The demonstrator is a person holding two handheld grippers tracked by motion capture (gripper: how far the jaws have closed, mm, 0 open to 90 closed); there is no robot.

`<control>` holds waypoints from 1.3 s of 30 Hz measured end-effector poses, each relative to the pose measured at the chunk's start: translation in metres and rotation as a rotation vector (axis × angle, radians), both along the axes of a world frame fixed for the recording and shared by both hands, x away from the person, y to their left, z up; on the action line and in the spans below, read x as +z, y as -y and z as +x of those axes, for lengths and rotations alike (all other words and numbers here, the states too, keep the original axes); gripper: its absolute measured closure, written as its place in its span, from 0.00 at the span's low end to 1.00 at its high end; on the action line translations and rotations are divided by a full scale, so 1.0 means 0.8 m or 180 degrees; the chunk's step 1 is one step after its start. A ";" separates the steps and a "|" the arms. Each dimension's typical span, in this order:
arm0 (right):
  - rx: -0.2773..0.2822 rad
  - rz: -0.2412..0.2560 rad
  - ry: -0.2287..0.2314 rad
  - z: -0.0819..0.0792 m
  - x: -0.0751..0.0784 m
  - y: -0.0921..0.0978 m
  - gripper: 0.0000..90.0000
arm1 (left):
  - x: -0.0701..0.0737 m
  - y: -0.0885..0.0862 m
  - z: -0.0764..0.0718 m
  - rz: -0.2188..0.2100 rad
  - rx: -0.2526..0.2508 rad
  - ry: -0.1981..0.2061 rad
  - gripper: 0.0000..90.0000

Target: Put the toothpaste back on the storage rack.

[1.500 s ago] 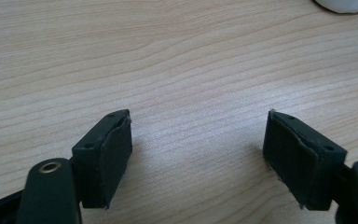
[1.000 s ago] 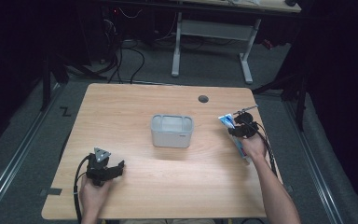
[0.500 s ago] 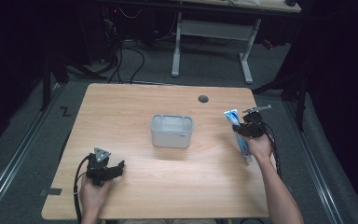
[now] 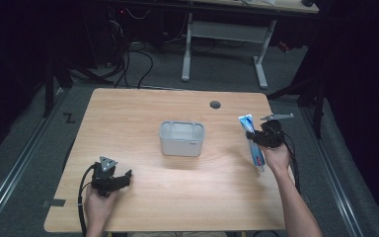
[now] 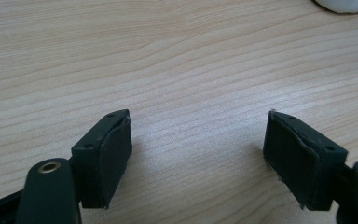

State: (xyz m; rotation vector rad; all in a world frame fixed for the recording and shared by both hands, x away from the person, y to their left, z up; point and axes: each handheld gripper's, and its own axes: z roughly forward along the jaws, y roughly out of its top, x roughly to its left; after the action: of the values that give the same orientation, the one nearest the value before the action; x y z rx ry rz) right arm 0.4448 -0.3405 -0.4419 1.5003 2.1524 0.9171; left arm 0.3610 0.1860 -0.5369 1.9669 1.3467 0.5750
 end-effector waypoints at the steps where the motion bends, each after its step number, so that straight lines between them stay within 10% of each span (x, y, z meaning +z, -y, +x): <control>1: 0.0012 0.0010 0.0002 -0.001 0.001 0.000 0.81 | 0.000 0.000 0.000 0.0000 0.0000 0.0000 0.27; 39: 0.0362 0.0456 0.0333 -0.056 0.020 -0.014 0.81 | 0.000 0.000 0.000 0.0005 0.0005 0.0003 0.26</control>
State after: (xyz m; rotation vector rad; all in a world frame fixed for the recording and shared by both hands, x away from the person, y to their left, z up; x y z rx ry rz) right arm 0.4000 -0.3291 -0.4255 1.3718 2.1540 1.1846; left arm 0.3610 0.1856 -0.5369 1.9669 1.3476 0.5780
